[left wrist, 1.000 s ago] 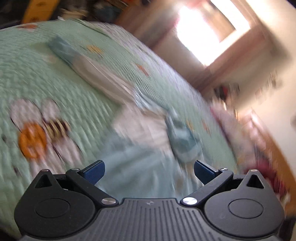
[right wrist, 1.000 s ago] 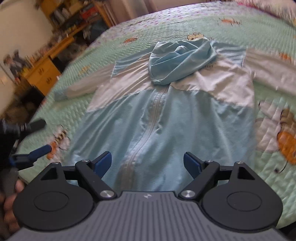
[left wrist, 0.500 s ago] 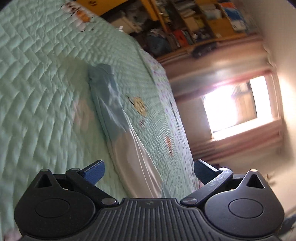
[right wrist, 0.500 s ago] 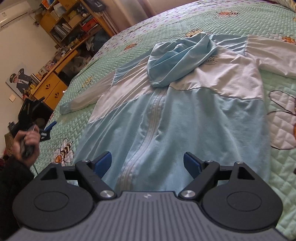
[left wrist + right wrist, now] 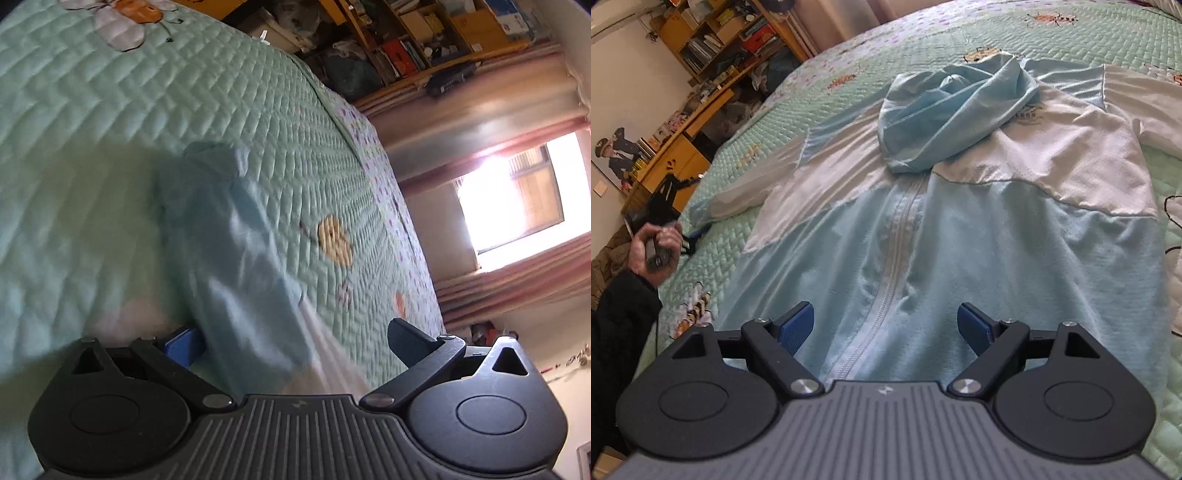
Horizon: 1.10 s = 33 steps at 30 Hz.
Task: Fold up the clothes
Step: 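Grasp the light-blue sleeve cuff with the left tool and lift it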
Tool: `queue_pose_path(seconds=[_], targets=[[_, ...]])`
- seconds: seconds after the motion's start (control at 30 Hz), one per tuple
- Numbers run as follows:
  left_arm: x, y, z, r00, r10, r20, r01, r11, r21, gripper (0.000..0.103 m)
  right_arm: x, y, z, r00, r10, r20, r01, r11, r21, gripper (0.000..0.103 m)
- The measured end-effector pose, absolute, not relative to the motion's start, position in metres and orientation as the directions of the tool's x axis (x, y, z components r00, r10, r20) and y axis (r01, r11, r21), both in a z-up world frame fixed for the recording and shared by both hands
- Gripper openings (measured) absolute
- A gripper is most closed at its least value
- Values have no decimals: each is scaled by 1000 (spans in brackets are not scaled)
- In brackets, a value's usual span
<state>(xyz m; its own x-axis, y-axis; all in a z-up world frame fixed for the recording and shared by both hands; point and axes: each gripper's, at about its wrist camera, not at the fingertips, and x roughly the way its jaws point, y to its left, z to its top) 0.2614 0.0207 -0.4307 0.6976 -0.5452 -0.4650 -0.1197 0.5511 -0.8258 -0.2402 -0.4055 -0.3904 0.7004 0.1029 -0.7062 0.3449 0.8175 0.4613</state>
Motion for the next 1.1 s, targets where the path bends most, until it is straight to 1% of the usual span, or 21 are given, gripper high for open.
queue_pose_path(seconds=[0.13,0.2,0.23,0.27,0.3,0.33,0.47,0.57,0.77,0.9,1.0,1.1], targets=[[277,20,-432,725,-535,-434,-105,537,-837,102,-238,-409,-395,700,103,-707,351,812,466,85],[278,17,-432,742,-522,-421,-84,551,-831,95,-239,-411,-396,702,103,-705,354,808,471,85],[278,16,-433,745,-518,-420,-74,562,-824,78,-239,-411,-397,703,104,-703,353,807,473,85],[279,17,-436,741,-522,-423,-67,570,-819,44,-239,-412,-397,705,104,-702,353,807,474,85],[279,18,-441,730,-532,-429,-69,568,-820,26,-239,-412,-398,706,105,-700,351,806,476,85],[281,20,-447,724,-538,-432,-78,558,-826,4,-239,-412,-398,707,106,-699,349,807,476,85],[276,25,-459,756,-518,-400,-66,547,-835,3,-240,-413,-398,709,107,-697,343,811,473,85],[273,21,-449,774,-492,-398,-44,585,-810,3,-241,-415,-398,709,105,-697,347,809,475,85],[264,-11,-385,809,-448,-381,77,723,-686,3,-245,-419,-397,712,104,-695,361,794,489,85],[242,-59,-332,821,-448,-354,187,797,-574,3,-253,-425,-395,723,111,-682,371,771,518,85],[213,-113,-293,815,-483,-321,299,824,-480,3,-265,-435,-392,744,109,-659,378,744,551,85],[179,-183,-261,802,-512,-309,398,842,-364,3,-279,-448,-388,770,105,-629,389,704,594,85]])
